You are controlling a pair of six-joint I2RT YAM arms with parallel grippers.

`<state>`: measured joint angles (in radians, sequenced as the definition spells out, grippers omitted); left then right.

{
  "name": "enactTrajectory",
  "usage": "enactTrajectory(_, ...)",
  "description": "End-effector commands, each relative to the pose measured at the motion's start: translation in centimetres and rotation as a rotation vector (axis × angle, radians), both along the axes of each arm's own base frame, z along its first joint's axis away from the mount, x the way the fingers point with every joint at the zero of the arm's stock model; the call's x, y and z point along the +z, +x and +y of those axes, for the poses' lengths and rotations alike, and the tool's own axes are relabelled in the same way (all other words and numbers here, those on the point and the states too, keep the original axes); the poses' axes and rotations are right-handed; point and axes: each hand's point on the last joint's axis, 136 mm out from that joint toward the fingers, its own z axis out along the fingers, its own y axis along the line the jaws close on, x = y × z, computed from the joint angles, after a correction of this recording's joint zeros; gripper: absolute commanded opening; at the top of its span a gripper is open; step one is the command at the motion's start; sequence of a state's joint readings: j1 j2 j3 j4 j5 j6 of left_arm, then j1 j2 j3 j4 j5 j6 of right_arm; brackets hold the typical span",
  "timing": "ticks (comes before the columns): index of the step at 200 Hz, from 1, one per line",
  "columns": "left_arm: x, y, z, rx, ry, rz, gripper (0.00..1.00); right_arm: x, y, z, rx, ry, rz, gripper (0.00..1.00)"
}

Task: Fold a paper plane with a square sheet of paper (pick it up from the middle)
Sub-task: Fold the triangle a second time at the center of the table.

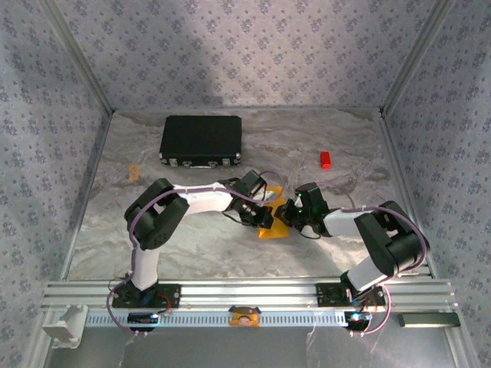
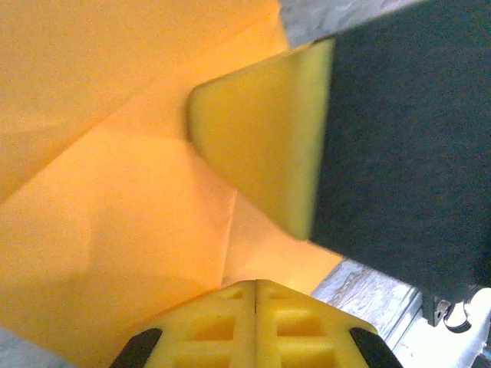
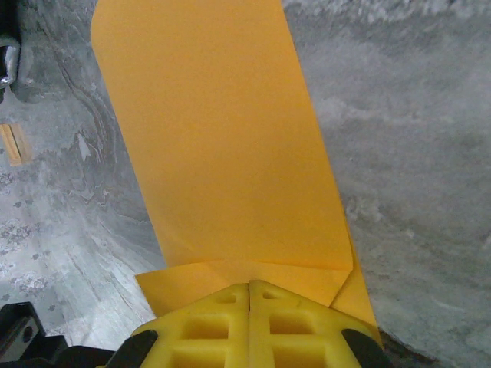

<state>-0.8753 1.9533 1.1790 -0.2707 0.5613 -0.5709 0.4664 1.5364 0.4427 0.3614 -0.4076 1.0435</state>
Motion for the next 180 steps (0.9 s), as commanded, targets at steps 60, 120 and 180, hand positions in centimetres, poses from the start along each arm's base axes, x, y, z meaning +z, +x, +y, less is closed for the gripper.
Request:
enactTrajectory(60, -2.2, -2.0, 2.9, 0.012, 0.063, 0.054, 0.02, -3.9, -2.6, -2.9, -0.050, -0.117, 0.134, 0.01)
enactTrajectory(120, -2.3, -3.0, 4.4, 0.011, 0.079, 0.049, 0.02, -4.0, -2.6, -3.2, -0.052, -0.125, 0.137, 0.01)
enactTrajectory(180, -2.9, -4.7, 6.6, 0.029, 0.102, 0.051, 0.00, -3.8, -2.6, -3.2, -0.049, -0.120, 0.135, 0.01)
